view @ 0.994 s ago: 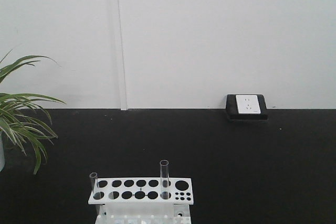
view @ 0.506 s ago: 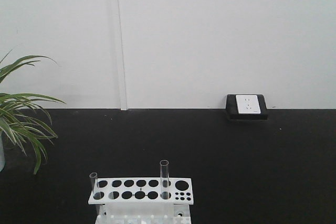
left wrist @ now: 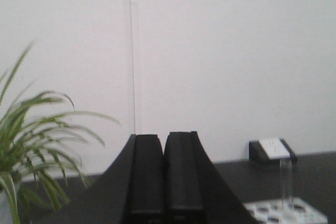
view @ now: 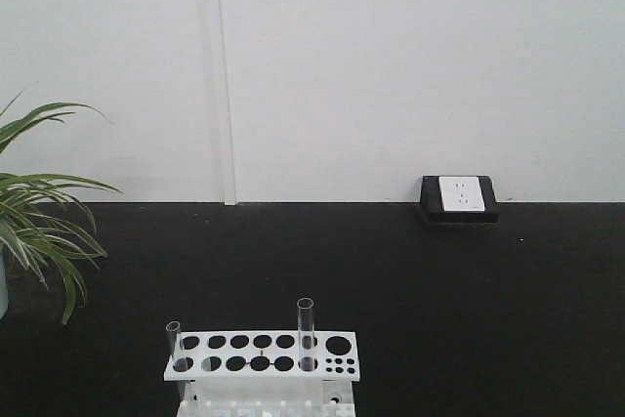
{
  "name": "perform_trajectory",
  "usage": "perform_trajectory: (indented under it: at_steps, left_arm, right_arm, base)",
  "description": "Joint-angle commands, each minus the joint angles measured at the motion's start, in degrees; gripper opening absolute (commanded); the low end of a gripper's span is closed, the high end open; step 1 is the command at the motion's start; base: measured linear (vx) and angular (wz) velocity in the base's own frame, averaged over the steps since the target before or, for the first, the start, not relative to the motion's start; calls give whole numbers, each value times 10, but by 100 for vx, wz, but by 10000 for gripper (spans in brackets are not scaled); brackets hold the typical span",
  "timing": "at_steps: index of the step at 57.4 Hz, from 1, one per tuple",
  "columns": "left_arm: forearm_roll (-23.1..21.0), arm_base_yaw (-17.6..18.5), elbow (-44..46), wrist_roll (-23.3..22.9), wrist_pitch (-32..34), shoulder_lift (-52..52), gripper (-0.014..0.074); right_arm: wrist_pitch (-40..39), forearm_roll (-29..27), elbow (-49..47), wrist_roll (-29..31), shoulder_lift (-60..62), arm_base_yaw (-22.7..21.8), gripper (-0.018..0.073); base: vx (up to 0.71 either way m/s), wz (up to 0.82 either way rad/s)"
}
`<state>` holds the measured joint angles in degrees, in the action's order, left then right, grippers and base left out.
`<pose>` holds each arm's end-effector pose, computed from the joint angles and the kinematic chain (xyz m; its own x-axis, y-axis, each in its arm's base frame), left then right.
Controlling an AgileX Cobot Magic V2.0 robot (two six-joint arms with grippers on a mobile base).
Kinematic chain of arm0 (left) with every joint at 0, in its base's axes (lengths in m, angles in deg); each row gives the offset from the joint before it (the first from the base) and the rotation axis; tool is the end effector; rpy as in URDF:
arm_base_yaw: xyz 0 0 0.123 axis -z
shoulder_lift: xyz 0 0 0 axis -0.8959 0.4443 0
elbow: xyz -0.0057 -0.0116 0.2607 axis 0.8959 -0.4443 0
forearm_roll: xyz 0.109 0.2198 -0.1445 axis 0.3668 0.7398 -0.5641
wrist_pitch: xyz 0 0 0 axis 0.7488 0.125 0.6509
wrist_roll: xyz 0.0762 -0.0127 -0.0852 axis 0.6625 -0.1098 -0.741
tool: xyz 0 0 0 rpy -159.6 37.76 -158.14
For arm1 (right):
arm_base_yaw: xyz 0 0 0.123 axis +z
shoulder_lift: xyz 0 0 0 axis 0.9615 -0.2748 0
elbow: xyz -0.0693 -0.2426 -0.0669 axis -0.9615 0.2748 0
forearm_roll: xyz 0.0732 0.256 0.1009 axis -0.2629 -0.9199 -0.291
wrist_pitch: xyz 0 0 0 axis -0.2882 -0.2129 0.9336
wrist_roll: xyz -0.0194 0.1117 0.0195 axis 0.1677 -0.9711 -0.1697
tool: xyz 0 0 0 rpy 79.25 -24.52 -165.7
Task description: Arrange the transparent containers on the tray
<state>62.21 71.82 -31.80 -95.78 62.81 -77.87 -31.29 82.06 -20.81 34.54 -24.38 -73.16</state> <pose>0.1232 -0.0207 0.2805 0.3178 -0.1461 -0.9368 0.1987 0.9764 -0.0849 0.1236 0.0027 0.2869 0.3163 0.0812 -0.9452 -0.0469 0.9965 0.0699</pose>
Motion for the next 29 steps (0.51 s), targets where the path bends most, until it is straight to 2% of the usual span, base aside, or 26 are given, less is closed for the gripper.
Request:
perform_trajectory:
  at_steps: [1,7,12,17,29]
  left_arm:
    - [5,3,133,15,15,67,-7]
    - [14,3,243,64,-26,184,-7]
    - [13,3,298,64,-36,269,-7]
    - [13,3,330,64,-25,354,-7]
    - [13,3,346,64,25,481,-6]
  right_arm:
    - [-56,7,-119,25,-68,-3,-11]
    - [-57,12,-211,38,-177,-3,-11]
    - [-65,12,-260,34,-253,-3,-11]
    - [-85,11,-289,33,-329,-3,-11]
    - [-99,0,-299,31,-438,-3,-10]
  base:
    - [0,0]
    - [0,0]
    - [0,0]
    - [0,0]
    - [0,0]
